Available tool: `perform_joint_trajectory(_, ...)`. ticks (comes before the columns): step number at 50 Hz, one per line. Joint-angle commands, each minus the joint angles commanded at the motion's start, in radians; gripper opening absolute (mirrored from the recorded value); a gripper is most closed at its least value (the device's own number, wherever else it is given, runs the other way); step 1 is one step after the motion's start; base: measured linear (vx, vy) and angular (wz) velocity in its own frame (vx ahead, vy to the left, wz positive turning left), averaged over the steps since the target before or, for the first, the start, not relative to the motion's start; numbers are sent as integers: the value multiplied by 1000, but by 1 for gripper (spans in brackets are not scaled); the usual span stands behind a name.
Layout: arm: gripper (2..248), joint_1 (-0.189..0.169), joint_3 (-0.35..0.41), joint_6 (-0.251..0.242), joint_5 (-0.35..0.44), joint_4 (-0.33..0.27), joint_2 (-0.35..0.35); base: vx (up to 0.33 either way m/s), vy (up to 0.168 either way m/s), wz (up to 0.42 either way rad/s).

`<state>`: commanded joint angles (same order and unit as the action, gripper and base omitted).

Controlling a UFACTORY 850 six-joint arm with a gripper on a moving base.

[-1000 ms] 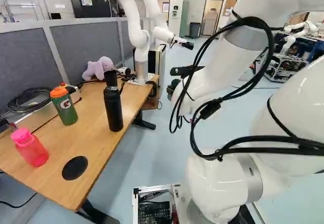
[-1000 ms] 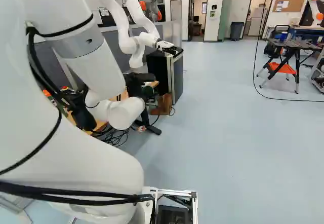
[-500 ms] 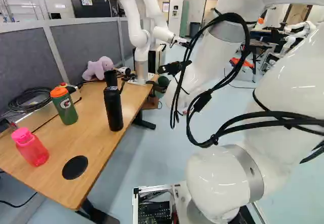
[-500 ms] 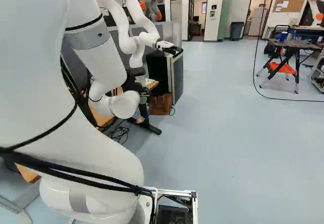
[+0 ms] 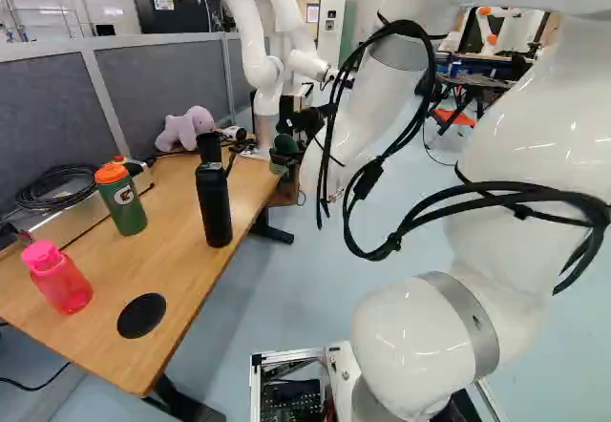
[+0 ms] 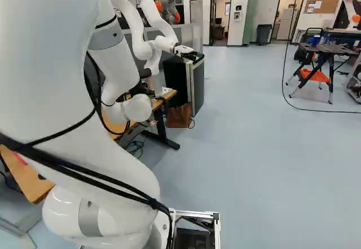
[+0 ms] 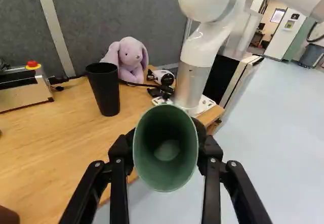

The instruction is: Place the green cup on the table

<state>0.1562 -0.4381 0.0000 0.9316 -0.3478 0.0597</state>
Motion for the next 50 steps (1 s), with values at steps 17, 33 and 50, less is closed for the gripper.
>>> perform_joint_trajectory(17,128,50,-72,0,0,0,26,0,0,0)
perform_joint_trajectory(33,128,95,-140,0,-29,0,52,0,0,0)
perform_joint_trajectory(50,128,140,-215,0,-150,0,82,0,0,0)
